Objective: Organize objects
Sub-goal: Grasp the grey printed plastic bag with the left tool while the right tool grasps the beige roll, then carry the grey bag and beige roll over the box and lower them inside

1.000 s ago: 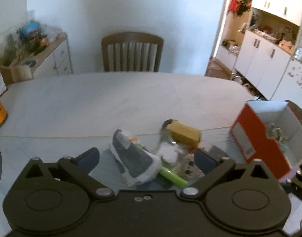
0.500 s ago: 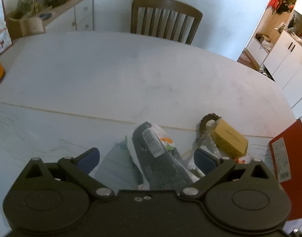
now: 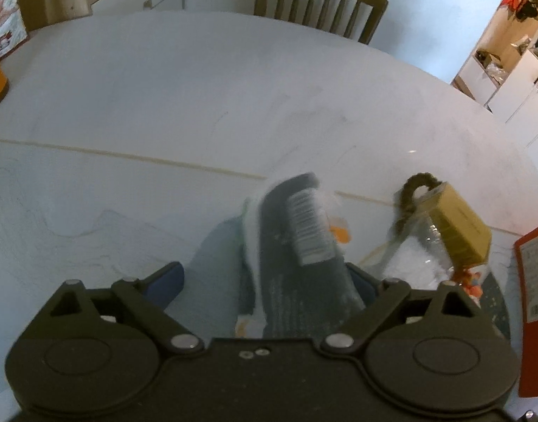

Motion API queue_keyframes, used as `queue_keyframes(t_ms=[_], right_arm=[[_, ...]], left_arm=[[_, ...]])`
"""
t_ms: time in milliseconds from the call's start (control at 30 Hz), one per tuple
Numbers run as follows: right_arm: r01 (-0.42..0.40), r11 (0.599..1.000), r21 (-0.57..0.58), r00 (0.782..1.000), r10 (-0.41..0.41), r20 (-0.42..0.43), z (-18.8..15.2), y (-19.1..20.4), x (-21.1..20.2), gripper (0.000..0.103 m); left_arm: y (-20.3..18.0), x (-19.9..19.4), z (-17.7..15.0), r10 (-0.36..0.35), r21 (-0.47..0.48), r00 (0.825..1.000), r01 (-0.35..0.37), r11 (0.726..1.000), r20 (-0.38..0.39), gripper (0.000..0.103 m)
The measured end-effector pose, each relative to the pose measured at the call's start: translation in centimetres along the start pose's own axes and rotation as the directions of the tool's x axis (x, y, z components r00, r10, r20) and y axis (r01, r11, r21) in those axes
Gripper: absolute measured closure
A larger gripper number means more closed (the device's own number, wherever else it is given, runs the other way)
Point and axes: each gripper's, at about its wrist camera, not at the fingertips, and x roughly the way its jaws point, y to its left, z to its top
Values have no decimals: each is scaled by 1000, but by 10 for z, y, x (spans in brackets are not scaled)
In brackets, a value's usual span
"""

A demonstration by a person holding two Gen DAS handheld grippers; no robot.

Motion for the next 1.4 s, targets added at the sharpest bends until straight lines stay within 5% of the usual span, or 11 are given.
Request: queue_keyframes(t_ms=[333, 733, 933, 1400], right_arm=[[-11, 999, -53, 1000, 10, -25, 2, 13, 17, 38], [41, 994, -104, 998, -44, -32, 5, 23, 24, 63], [50, 994, -101, 998, -54, -40, 5, 25, 22, 81], [39, 998, 46, 999, -40, 25, -2, 8, -26, 83]], left_arm=[[20, -18, -17, -39, -23, 998, 40, 999, 39, 42], [24, -25, -26, -35, 19, 998, 34, 999, 50, 69], [19, -37, -37, -37, 36, 997, 35, 999, 62, 70], [-5, -74, -68, -101, 52, 994, 99, 994, 41, 71]])
